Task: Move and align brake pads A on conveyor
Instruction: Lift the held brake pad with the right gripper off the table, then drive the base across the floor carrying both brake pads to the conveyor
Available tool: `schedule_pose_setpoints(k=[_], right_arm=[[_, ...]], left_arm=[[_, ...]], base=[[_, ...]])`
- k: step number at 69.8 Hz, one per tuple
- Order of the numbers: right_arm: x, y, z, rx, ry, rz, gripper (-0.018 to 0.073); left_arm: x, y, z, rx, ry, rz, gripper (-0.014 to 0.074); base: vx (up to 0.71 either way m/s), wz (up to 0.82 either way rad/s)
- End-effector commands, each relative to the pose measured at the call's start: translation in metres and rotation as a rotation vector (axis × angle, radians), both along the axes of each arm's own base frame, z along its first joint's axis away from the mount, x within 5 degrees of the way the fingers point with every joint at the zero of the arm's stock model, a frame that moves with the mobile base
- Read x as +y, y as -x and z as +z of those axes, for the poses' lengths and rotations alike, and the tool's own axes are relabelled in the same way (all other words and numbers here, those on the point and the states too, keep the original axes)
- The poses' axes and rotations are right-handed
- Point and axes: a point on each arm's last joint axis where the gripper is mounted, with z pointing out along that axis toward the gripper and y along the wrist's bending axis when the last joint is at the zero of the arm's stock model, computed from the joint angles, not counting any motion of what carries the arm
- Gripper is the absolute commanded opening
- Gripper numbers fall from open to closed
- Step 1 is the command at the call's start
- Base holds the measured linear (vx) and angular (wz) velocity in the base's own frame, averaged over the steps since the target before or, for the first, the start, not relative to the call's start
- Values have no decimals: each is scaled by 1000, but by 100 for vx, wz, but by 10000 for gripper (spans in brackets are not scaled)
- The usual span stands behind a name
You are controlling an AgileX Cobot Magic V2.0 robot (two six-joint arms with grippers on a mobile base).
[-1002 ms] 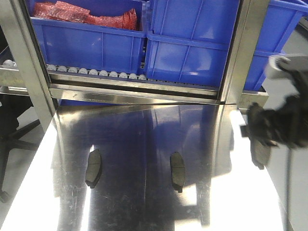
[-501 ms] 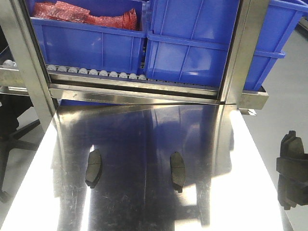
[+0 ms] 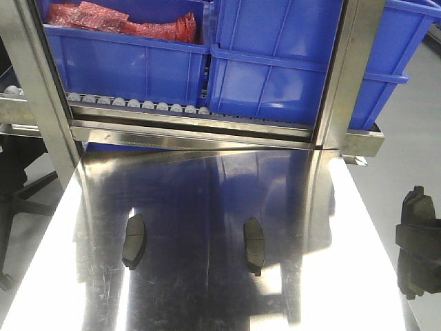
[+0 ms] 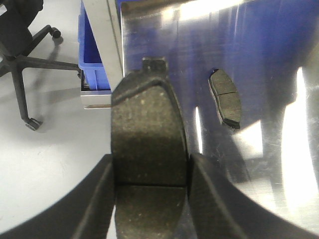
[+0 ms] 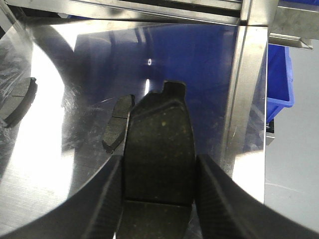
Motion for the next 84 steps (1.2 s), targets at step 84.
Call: schedule_pose_setpoints(k=[84], right_arm=[[0,-3,16,-115,-26,-5,-3]], left_arm=[[-1,-3,14,-103,18,-6,-6]], base=[[-3,11]])
